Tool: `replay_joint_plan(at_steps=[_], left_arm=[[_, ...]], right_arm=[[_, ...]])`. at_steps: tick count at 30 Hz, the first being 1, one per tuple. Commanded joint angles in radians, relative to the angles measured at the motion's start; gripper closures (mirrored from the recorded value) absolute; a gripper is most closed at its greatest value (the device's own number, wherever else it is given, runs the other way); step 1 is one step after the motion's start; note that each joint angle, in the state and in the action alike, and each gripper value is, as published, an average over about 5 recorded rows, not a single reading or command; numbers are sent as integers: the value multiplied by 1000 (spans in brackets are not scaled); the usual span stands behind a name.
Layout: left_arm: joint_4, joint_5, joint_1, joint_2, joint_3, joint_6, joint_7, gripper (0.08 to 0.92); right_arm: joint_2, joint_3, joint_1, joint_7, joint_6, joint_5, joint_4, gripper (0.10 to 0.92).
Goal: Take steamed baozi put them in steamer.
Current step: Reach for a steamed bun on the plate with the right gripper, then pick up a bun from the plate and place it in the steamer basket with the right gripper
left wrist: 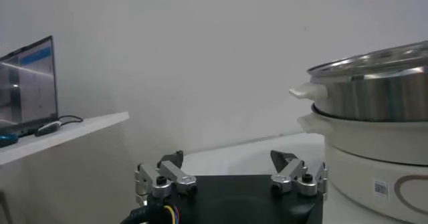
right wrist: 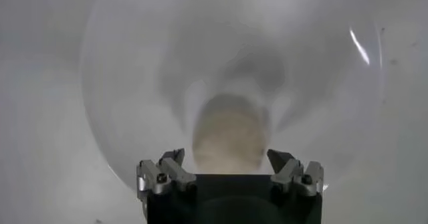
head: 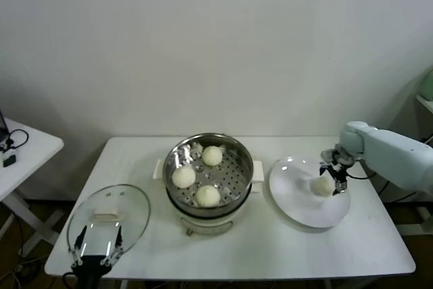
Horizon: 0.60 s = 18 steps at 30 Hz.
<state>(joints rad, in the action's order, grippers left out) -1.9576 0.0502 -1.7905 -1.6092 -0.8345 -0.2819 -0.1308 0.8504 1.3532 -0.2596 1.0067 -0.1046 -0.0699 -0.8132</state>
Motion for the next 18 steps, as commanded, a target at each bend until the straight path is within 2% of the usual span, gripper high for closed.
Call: replay_joint_plan(at_steps=[1,5,12,18], left_arm=[[1,0,-1,-39,-1,0,0,177],[-1,-1,2,-40,-1,1,1,177],[-4,-3,3,-42,2,-1,1,177],[-8,-4,5,-42,3,0,1,177]], right_arm=[[11,-81,65,2,-16,55,50,205],[9,-87,58,0,-14,56,39,257],[-50,15,-84,16,-2,-14,-102,438],[-86,254,-413,45,1,-219,-290,465]])
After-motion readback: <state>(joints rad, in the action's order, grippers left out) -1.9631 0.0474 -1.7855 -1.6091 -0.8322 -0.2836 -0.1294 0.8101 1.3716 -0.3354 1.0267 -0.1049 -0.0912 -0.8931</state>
